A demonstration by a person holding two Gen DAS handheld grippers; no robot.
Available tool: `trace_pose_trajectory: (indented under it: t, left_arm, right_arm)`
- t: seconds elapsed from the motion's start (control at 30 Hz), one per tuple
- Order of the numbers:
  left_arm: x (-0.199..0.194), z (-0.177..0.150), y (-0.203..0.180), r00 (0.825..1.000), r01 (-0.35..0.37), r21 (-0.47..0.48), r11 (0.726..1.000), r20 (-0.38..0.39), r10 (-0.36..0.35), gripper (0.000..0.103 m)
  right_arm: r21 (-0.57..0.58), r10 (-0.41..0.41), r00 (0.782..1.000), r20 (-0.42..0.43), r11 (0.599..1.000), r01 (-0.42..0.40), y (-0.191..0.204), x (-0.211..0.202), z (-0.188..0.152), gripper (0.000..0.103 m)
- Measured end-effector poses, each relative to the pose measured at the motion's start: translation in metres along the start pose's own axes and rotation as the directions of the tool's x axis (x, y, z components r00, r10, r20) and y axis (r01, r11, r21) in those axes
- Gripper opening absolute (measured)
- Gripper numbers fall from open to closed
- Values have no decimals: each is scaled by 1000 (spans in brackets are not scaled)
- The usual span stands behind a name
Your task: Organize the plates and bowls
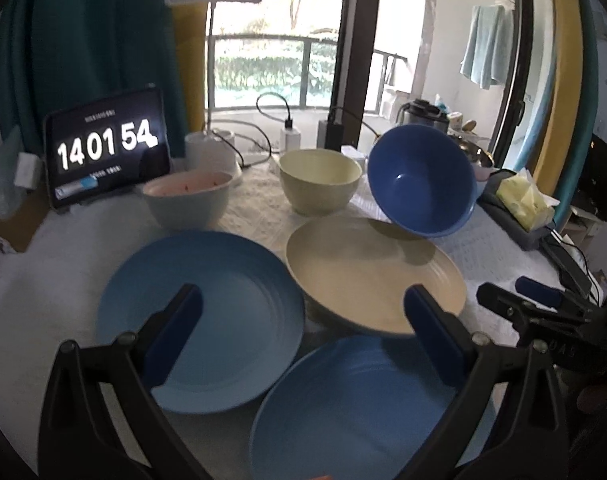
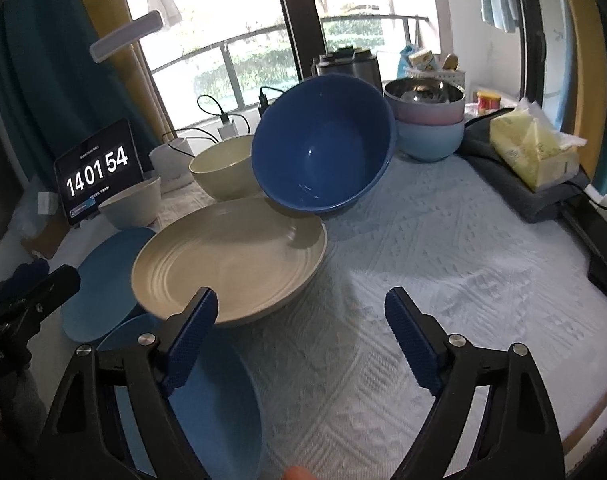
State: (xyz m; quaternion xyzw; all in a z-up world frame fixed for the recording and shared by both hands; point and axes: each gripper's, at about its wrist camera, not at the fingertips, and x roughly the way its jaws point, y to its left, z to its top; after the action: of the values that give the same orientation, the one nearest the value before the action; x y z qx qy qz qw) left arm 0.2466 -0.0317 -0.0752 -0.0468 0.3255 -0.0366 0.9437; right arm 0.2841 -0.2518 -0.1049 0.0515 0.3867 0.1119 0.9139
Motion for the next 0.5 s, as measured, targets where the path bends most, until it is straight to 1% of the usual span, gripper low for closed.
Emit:
trace_pose_trajectory:
  t: [0.07,0.17,0.23,0.3,0.33,0.37,0.4,0.43,0.5]
  left_arm:
    - [11,4,2,1000,9,-13,1000,-26,-10,92]
    - [25,8,1,998,12,-15,1000,-56,-13,89]
    - [33,9,0,997,15,-11,1000,-69,-16,87]
    - [40,10,0,996,24,-14,1000,-89,-25,83]
    - [44,10,1,994,33,-20,999,-104,-35,77]
    - [50,10,2,991,47,-33,998,-128,-51,70]
    - [54,10,3,987,52,-45,998,-147,-58,67]
    - [59,9,4,984,55,-56,997,-168,-63,61]
    - [67,8,5,978,56,-69,996,-195,-69,57]
  right_arm:
    - [3,6,1000,-11,1000,-6,-2,7,4,87]
    - [19,14,1000,-25,1000,-14,-6,18,9,81]
    - [30,22,999,-40,999,-20,-9,24,11,80]
    - [46,36,998,-56,998,-34,-11,32,13,78]
    - [53,41,997,-64,998,-37,-12,35,13,77]
    - [58,45,996,-72,997,-41,-13,39,14,74]
    - [63,47,996,-79,997,-42,-14,42,14,70]
    - [66,46,995,-86,997,-41,-14,45,14,68]
    - [72,46,994,-103,997,-39,-15,51,15,58]
